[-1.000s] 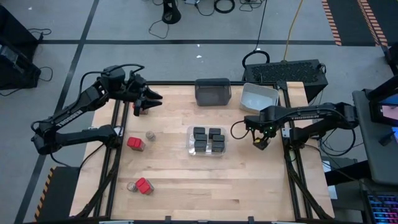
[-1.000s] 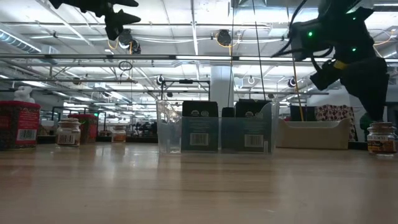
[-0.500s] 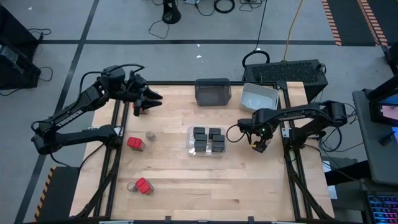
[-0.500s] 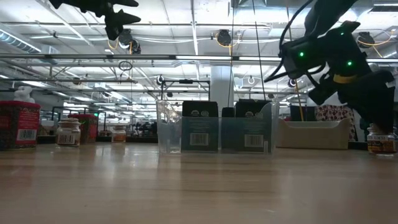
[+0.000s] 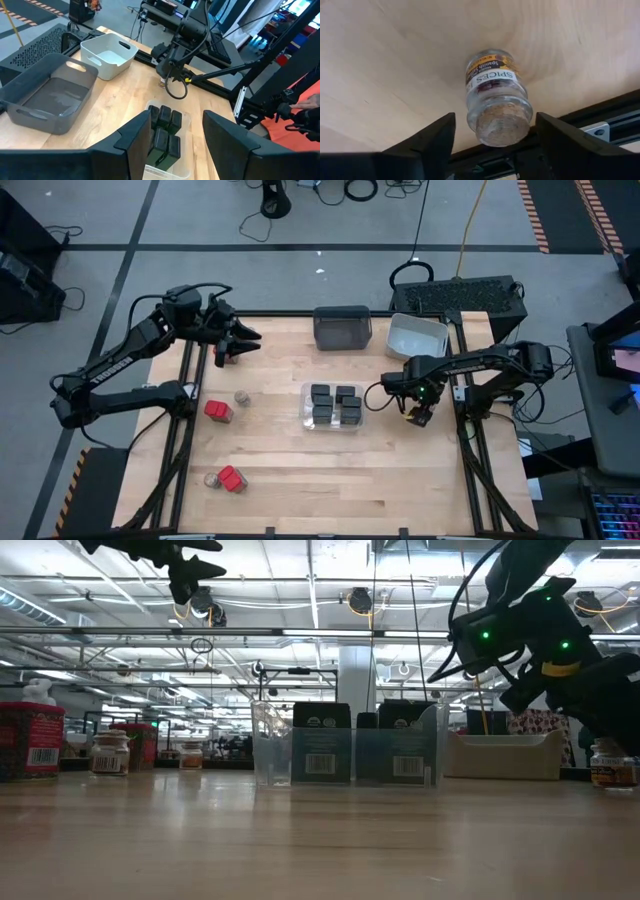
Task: Sort spices by type
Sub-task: Put the brown seasoning bottle into the gray bin
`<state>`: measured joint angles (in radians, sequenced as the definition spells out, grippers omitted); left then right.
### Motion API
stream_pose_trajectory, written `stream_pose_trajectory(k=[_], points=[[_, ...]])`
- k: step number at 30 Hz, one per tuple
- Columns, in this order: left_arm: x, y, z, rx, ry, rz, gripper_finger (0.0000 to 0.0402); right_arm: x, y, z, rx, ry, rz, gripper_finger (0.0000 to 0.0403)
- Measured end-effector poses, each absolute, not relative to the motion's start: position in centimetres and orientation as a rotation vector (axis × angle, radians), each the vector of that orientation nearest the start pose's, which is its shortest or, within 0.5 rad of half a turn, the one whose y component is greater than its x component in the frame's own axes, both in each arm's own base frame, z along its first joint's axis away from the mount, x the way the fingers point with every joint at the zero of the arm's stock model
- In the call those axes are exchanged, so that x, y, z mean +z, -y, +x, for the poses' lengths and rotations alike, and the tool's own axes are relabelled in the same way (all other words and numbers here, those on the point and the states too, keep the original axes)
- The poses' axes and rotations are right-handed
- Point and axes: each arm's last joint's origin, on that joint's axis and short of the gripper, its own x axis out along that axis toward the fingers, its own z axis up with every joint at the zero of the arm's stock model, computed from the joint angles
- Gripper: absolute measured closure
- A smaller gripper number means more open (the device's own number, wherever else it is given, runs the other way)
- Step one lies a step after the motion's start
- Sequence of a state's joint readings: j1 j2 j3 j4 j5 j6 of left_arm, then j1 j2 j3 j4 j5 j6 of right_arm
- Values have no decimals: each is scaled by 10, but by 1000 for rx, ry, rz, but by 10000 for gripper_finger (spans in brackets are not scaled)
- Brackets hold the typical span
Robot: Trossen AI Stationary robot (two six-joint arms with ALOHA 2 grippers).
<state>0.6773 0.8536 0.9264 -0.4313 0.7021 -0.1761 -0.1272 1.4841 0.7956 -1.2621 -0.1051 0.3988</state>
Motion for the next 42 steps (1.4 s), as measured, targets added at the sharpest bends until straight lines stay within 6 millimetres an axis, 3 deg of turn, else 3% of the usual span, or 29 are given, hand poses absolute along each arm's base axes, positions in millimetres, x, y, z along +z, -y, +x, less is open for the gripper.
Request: stream_pose_trajectory(k=[9, 26, 33, 42], points=[[349, -92, 145, 0, -279, -402, 217, 167, 21, 190, -404, -1894, 495, 221], [348, -92, 145, 0, -281, -405, 217, 173, 21, 187, -421, -1870, 512, 248], [348, -92, 145, -1, -281, -399, 217, 201, 21, 185, -440, -1837, 526, 249], [349, -92, 145, -5, -274, -372, 217, 266, 27, 201, -430, -1747, 539, 249]])
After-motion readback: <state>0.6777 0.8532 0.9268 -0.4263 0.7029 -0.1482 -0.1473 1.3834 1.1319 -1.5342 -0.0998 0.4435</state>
